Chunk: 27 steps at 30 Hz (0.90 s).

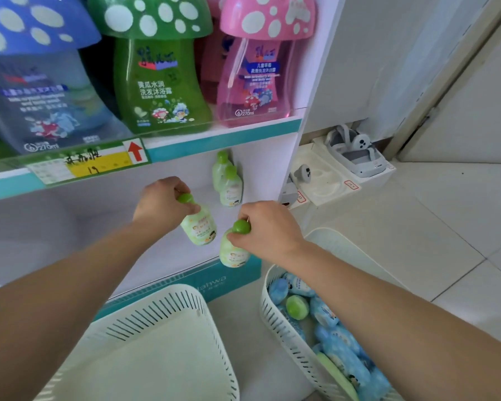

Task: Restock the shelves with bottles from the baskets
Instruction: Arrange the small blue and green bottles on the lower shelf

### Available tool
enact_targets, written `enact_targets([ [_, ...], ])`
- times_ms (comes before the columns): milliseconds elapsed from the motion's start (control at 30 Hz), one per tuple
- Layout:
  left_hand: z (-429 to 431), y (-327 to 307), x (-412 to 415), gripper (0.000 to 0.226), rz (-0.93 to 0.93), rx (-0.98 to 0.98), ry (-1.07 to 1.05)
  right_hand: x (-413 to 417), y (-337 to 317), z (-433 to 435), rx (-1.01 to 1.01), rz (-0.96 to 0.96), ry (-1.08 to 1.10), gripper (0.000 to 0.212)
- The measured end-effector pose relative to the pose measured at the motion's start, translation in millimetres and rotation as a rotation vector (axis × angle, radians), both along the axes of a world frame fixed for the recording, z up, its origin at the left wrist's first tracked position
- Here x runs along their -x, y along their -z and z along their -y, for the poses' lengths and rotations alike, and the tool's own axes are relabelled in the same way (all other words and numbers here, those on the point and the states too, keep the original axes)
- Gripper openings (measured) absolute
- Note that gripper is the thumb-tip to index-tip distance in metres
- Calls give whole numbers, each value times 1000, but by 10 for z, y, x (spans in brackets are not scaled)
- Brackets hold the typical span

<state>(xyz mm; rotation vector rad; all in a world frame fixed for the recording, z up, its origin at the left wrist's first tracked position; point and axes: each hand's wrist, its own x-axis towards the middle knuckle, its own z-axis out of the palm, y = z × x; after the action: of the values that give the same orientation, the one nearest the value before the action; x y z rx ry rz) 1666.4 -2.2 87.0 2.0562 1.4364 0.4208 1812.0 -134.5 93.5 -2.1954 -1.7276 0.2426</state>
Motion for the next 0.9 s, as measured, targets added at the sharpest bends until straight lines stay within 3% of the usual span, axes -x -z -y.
enact_targets([
  [433, -657, 370, -101, 31, -17, -94, -78, 17, 335, -580, -142, -37, 58, 33],
  [633, -957, 519, -295, 26, 87, -80, -66, -21, 435, -756, -161, -65, 77, 30],
  [900, -1283, 667, -496, 45, 43, -107, -47, -71, 589, -887, -183, -100, 111, 28],
])
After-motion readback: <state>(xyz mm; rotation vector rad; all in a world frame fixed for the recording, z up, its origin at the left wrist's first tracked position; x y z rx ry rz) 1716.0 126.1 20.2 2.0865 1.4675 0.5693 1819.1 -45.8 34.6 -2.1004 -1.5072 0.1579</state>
